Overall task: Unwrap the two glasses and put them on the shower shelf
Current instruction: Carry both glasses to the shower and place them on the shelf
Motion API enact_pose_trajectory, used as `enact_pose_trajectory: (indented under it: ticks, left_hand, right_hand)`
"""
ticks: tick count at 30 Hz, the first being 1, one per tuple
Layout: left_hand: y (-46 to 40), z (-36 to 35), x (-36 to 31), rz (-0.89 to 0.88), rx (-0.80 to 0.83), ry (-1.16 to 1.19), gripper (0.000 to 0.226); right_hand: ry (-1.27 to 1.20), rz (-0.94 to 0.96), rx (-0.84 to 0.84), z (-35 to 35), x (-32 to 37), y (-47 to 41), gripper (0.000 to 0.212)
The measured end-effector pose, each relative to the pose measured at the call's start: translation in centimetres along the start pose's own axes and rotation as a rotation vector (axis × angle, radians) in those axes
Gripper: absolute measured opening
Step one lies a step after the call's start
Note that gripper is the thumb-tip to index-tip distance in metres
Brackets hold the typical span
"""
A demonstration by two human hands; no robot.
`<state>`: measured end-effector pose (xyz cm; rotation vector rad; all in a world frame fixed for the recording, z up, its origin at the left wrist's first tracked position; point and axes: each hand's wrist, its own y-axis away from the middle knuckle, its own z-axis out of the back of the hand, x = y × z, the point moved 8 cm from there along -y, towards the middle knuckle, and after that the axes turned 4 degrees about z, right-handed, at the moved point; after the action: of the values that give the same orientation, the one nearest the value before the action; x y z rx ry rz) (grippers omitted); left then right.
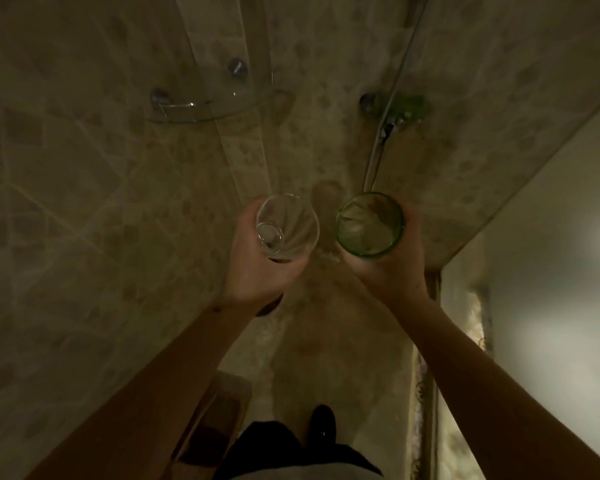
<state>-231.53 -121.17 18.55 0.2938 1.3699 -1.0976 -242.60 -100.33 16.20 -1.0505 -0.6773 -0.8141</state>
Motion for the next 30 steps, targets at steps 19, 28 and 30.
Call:
enact_pose_trajectory:
  ticks: [19,28,30]
  left_hand:
    - [-22.0,8.5,6.0,-0.033,-0.295,-0.024,0.067]
    - [-34.6,14.5,9.1,-0.015,-0.392,0.006,0.084]
    - [-36.6,15.4,9.9,0.011,-0.426,0.001,0.083]
  right_hand:
    - [-0.034,0.140,0.151,-18.9,1.0,-22.4,0.092]
    - [-0.044,0.289,0.024,-28.3,6.7,-34.3,0.086]
    - [-0.129,0.222,0.022,-29.9,6.3,-36.0,0.091]
